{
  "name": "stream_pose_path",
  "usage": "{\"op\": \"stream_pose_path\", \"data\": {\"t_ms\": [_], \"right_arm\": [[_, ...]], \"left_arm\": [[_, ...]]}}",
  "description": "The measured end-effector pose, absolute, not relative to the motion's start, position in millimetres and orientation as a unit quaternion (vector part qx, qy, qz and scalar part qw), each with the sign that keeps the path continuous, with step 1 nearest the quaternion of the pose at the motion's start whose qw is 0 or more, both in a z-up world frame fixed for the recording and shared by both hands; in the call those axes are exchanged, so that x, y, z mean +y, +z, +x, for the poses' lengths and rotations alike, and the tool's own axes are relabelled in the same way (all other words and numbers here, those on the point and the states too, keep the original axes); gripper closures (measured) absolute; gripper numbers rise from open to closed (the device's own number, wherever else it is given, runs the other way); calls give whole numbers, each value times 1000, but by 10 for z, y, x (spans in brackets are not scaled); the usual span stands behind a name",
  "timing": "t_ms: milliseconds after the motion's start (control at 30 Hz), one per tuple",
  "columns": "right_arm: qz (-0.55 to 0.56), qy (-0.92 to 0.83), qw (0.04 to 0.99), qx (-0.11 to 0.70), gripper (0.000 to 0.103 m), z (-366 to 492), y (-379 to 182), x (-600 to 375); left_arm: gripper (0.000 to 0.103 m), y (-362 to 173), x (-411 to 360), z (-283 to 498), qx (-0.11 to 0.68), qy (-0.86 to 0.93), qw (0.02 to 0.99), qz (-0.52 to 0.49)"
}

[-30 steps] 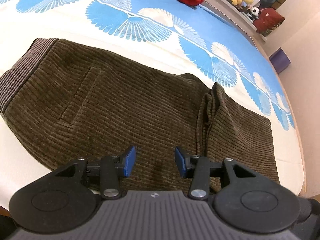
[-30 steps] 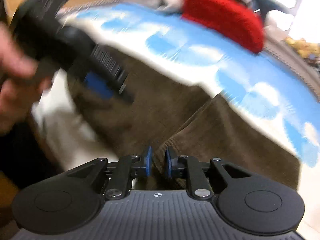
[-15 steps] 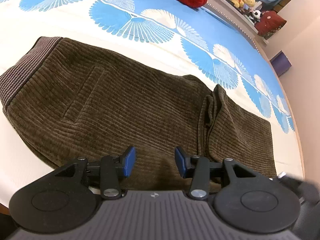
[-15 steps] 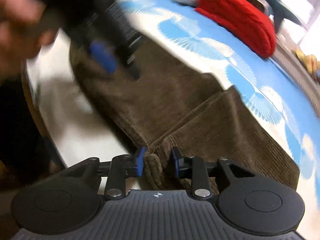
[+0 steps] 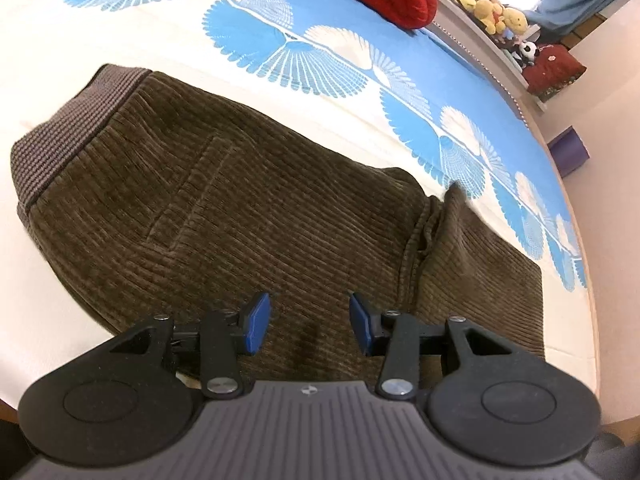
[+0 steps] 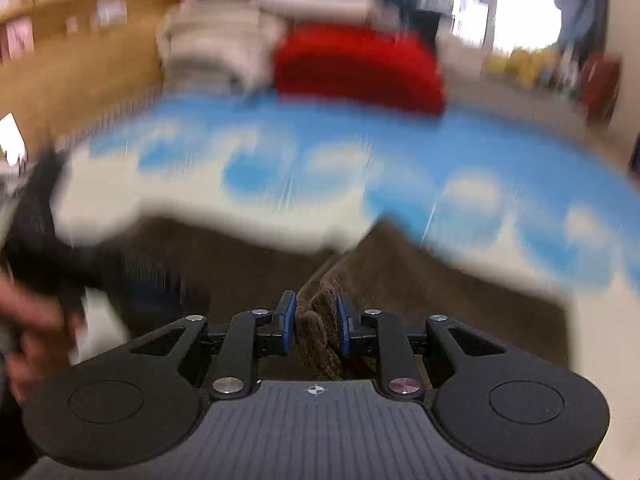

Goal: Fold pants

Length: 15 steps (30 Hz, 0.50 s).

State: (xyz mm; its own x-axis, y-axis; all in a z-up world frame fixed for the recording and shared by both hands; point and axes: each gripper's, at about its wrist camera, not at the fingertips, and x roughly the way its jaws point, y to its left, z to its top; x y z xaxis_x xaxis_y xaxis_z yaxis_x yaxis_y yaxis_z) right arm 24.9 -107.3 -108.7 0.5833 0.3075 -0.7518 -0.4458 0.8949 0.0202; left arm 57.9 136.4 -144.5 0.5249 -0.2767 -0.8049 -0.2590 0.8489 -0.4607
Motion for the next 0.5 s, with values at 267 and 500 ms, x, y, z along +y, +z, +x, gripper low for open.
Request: {"op": "stream_pose_path", "data": {"t_ms": [267, 500], "right_arm": [[-49, 235, 886, 397, 60, 140, -1068, -1191], [-21, 193, 868, 457, 59, 429, -1414, -1387]], "left_arm": [[55, -1495, 1259, 616, 494, -11, 832, -253], [55, -1487, 1050, 659, 485, -17, 844, -227]]}}
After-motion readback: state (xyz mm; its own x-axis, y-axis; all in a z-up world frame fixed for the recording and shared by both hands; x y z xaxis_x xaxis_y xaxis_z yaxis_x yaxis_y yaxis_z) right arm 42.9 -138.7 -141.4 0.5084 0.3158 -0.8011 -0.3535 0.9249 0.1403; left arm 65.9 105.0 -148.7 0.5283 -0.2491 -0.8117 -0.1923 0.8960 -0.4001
